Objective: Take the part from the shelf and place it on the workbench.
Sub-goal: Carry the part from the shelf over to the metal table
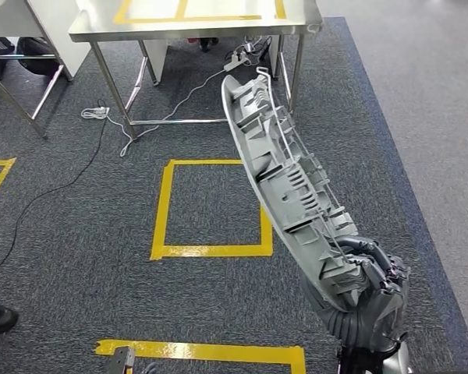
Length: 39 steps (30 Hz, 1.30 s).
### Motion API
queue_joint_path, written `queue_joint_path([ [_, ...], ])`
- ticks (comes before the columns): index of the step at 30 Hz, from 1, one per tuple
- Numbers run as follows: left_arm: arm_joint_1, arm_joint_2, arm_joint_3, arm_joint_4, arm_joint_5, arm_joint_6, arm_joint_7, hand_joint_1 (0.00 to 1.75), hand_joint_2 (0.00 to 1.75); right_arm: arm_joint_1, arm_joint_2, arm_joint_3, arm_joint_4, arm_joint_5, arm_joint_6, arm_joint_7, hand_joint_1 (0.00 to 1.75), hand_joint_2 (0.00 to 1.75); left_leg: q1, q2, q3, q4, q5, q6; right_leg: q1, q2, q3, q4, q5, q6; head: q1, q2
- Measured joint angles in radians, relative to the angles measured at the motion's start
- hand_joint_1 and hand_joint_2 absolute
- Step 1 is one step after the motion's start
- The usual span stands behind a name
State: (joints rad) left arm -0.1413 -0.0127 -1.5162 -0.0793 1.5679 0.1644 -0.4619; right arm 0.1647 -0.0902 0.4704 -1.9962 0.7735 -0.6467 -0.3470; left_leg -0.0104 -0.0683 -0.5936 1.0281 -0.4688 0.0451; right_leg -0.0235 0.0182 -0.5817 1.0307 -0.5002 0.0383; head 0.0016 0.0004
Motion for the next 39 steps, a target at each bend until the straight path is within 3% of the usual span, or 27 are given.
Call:
queue_joint_path([
  [6, 0.000, 0.000, 0.003, 0.000, 0.000, 0.000, 0.000, 0.00, 1.75, 0.003, -0.001, 0.000, 0.001, -0.060, 0.017, 0.016, 1.75, 1.75, 0.000, 0.001, 0.007, -0.011, 0.001, 0.000, 0.004, 0.000, 0.002, 0.000, -0.004, -0.011, 0.000, 0.000],
  [10, 0.003, 0.000, 0.005, 0.000, 0.000, 0.000, -0.001, 0.00, 1.75, 0.016, -0.001, -0.005, 0.001, -0.128, 0.056, 0.034, 1.75, 1.75, 0.002, 0.001, 0.008, -0.015, -0.001, -0.026, 0.003, 0.000, 0.002, -0.001, -0.005, -0.013, 0.000, 0.000],
  [12, 0.004, 0.002, 0.005, 0.000, 0.000, 0.001, -0.003, 0.00, 1.75, 0.025, -0.001, -0.010, 0.001, -0.148, 0.071, 0.038, 1.75, 1.75, -0.001, 0.001, 0.015, -0.031, -0.007, -0.018, -0.001, -0.002, 0.007, -0.001, 0.010, -0.003, 0.000, 0.000],
  [15, 0.008, 0.002, 0.004, 0.001, 0.000, 0.000, -0.008, 0.00, 1.75, 0.036, 0.000, -0.016, 0.001, -0.180, 0.091, 0.037, 1.75, 1.75, -0.002, 0.002, 0.066, -0.086, -0.008, 0.010, -0.004, -0.007, 0.008, 0.022, 0.024, 0.012, 0.001, 0.000],
  [16, 0.009, 0.001, 0.004, 0.001, 0.000, 0.000, -0.009, 0.00, 1.75, 0.036, 0.000, -0.018, 0.001, -0.190, 0.095, 0.036, 1.75, 1.75, 0.002, 0.003, 0.081, -0.096, -0.008, 0.015, -0.003, -0.008, -0.003, 0.046, 0.003, 0.012, 0.004, 0.000],
  [18, 0.010, -0.001, 0.004, 0.001, 0.000, -0.001, -0.008, 0.00, 1.75, 0.039, 0.000, -0.020, 0.001, -0.207, 0.099, 0.032, 1.75, 1.75, 0.006, 0.006, 0.091, -0.098, -0.014, 0.016, -0.005, -0.008, -0.061, 0.145, -0.058, 0.015, 0.010, 0.000],
  [20, 0.016, -0.004, 0.004, 0.001, 0.000, 0.000, 0.001, 0.00, 1.75, 0.050, 0.000, -0.023, 0.001, -0.220, 0.103, 0.033, 1.75, 1.75, 0.014, 0.007, 0.101, -0.097, -0.024, 0.006, -0.011, -0.009, -0.119, 0.223, -0.084, 0.027, 0.012, 0.000],
  [21, 0.020, -0.006, 0.004, 0.001, 0.000, 0.001, 0.007, 0.00, 1.75, 0.056, -0.001, -0.025, 0.001, -0.224, 0.104, 0.035, 1.75, 1.75, 0.020, 0.006, 0.110, -0.095, -0.032, -0.001, -0.016, -0.009, -0.124, 0.215, -0.069, 0.036, 0.012, 0.000],
  [23, 0.031, -0.008, 0.004, 0.001, 0.000, 0.003, 0.016, 0.00, 1.75, 0.067, -0.001, -0.031, 0.001, -0.229, 0.104, 0.034, 1.75, 1.75, 0.036, 0.004, 0.131, -0.083, -0.055, -0.023, -0.030, -0.011, -0.085, 0.107, -0.003, 0.063, 0.013, 0.000],
  [24, 0.034, -0.006, 0.004, 0.002, 0.000, 0.004, 0.017, 0.00, 1.75, 0.071, -0.001, -0.033, 0.003, -0.230, 0.102, 0.032, 1.75, 1.75, 0.042, 0.002, 0.139, -0.071, -0.072, -0.036, -0.034, -0.009, -0.066, 0.056, 0.016, 0.071, 0.018, 0.000],
  [26, 0.036, -0.004, 0.004, 0.003, 0.000, 0.005, 0.018, 0.00, 1.75, 0.076, 0.000, -0.036, 0.006, -0.230, 0.098, 0.025, 1.75, 1.75, 0.046, 0.000, 0.141, -0.049, -0.103, -0.056, -0.035, -0.006, -0.044, 0.021, 0.014, 0.055, 0.025, 0.000],
  [27, 0.035, -0.003, 0.005, 0.003, 0.000, 0.006, 0.018, 0.00, 1.75, 0.079, 0.000, -0.037, 0.007, -0.231, 0.097, 0.023, 1.75, 1.75, 0.045, 0.000, 0.143, -0.041, -0.113, -0.060, -0.032, -0.005, -0.043, 0.031, -0.002, 0.035, 0.026, 0.000],
  [28, 0.035, -0.004, 0.004, 0.003, 0.000, 0.006, 0.018, 0.00, 1.75, 0.081, 0.000, -0.038, 0.007, -0.231, 0.095, 0.022, 1.75, 1.75, 0.045, 0.000, 0.138, -0.029, -0.115, -0.063, -0.032, -0.005, -0.036, 0.040, -0.010, 0.018, 0.023, 0.000],
  [29, 0.034, -0.004, 0.004, 0.003, 0.000, 0.006, 0.019, 0.00, 1.75, 0.085, 0.000, -0.039, 0.007, -0.231, 0.094, 0.022, 1.75, 1.75, 0.046, 0.007, 0.125, 0.002, -0.102, -0.067, -0.032, -0.007, -0.029, 0.043, -0.015, 0.011, 0.019, 0.000],
  [30, 0.033, -0.004, 0.004, 0.003, 0.000, 0.006, 0.018, 0.00, 1.75, 0.086, 0.000, -0.041, 0.007, -0.231, 0.093, 0.022, 1.75, 1.75, 0.045, 0.020, 0.096, 0.055, -0.082, -0.070, -0.031, -0.010, -0.017, 0.042, -0.027, 0.006, 0.016, 0.000],
  [32, 0.031, -0.005, 0.004, 0.003, 0.000, 0.006, 0.018, 0.00, 1.75, 0.088, 0.001, -0.045, 0.006, -0.231, 0.090, 0.022, 1.75, 1.75, 0.044, 0.051, 0.003, 0.194, -0.062, -0.074, -0.028, -0.018, 0.019, 0.029, -0.049, 0.003, 0.014, 0.000],
  [34, 0.032, -0.005, 0.004, 0.003, 0.000, 0.006, 0.018, 0.00, 1.75, 0.088, 0.001, -0.047, 0.006, -0.231, 0.089, 0.021, 1.75, 1.75, 0.039, 0.064, -0.086, 0.282, -0.124, -0.069, -0.025, -0.022, 0.068, 0.008, -0.072, 0.000, 0.013, 0.000],
  [36, 0.035, -0.005, 0.004, 0.003, 0.000, 0.006, 0.018, 0.00, 1.75, 0.088, 0.001, -0.047, 0.006, -0.231, 0.089, 0.021, 1.75, 1.75, 0.028, 0.065, -0.139, 0.279, -0.203, -0.053, -0.019, -0.022, 0.129, -0.019, -0.097, -0.003, 0.011, 0.000],
  [37, 0.037, -0.005, 0.004, 0.003, 0.000, 0.006, 0.018, 0.00, 1.75, 0.089, 0.001, -0.047, 0.006, -0.231, 0.089, 0.021, 1.75, 1.75, 0.019, 0.065, -0.152, 0.246, -0.213, -0.038, -0.015, -0.022, 0.162, -0.035, -0.110, -0.004, 0.011, 0.000],
  [38, 0.040, -0.004, 0.004, 0.003, 0.000, 0.006, 0.018, 0.00, 1.75, 0.089, 0.001, -0.047, 0.006, -0.231, 0.089, 0.021, 1.75, 1.75, 0.007, 0.064, -0.158, 0.195, -0.178, -0.018, -0.010, -0.023, 0.195, -0.053, -0.124, -0.005, 0.010, 0.000],
  [39, 0.044, -0.002, 0.004, 0.003, 0.000, 0.006, 0.018, 0.00, 1.75, 0.088, 0.001, -0.048, 0.006, -0.231, 0.088, 0.021, 1.75, 1.75, -0.007, 0.063, -0.160, 0.130, -0.093, 0.005, -0.006, -0.023, 0.227, -0.070, -0.138, -0.005, 0.010, 0.000],
])
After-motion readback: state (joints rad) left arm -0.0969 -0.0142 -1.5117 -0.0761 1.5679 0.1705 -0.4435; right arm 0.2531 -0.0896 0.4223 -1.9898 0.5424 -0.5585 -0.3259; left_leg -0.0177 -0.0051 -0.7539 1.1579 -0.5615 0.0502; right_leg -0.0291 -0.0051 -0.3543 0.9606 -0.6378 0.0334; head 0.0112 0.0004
